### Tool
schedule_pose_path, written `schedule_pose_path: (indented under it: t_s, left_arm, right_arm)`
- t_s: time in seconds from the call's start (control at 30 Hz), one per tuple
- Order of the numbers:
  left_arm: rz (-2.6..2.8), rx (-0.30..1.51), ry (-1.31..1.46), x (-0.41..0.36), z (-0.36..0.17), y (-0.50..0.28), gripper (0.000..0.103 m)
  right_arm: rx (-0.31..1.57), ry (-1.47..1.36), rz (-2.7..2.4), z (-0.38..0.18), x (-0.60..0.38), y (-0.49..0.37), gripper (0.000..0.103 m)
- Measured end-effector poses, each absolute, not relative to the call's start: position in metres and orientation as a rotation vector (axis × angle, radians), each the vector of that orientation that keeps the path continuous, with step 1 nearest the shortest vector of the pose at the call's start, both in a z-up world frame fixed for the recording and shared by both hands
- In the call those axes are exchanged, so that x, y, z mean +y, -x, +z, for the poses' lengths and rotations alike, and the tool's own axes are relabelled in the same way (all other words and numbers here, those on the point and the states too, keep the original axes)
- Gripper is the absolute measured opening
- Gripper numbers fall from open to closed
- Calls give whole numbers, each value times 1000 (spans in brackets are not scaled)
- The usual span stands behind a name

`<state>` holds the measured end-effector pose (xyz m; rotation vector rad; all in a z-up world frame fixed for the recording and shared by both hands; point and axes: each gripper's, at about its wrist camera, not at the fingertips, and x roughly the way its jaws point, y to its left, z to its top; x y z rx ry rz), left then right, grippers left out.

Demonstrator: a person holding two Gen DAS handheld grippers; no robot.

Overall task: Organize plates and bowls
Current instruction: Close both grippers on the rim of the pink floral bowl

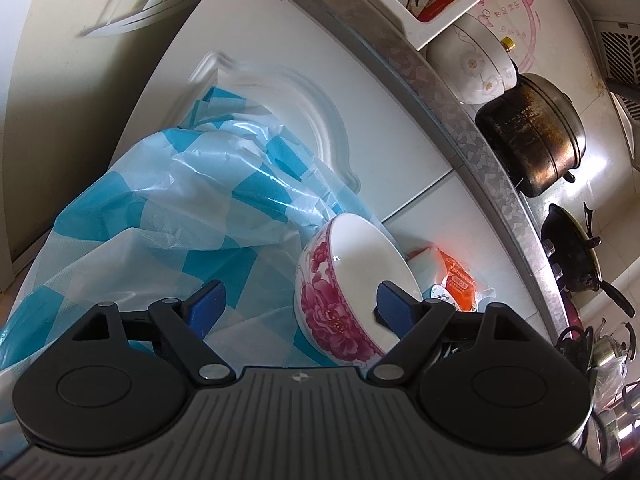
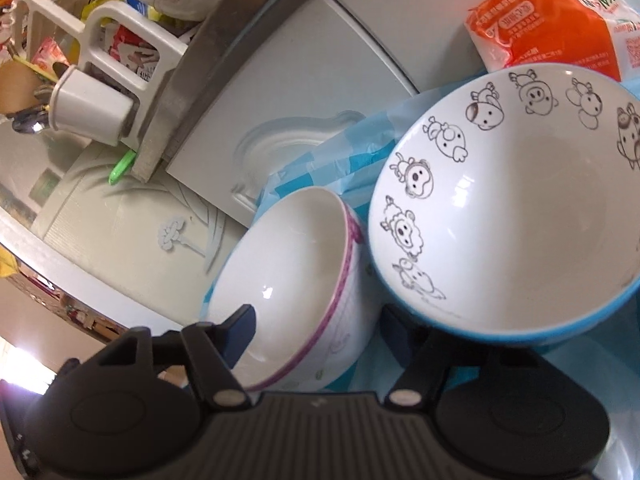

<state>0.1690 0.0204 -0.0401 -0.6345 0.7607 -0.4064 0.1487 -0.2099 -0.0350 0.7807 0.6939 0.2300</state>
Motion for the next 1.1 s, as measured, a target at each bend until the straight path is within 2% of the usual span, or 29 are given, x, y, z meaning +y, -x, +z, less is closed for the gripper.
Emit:
schedule_pose_path:
  t_s: [0.03,0.17,0.57,0.7,0.9,1.0,1.1]
  left_arm:
    - [-403,763,639,20,-40,-170,101]
    - [-397,769,643,20,-41,-170,101]
    - [-399,775,617,10,-42,-170,100]
    - [-393,776,596,4,-44,-167,91]
    - [-406,787,570,-6,-48,-163,72]
    - [-413,784,562,-9,-48,-163,67]
    - [-437,786,570,-8,-49,-164,66]
  right_arm:
    - [697,-766,228,-35,-209,-148,58]
    - [705,-817,268,-40,-216,-142,52]
    - [738,-907,389,-46,-210,-117,59]
    - [674,-881,343,-36,-218,-116,69]
    - [618,-805,282,-25,-223,-127,69]
    - [618,-786,281,-28,-217,-136,69]
    - [611,-789,299,-32,-214,-143,75]
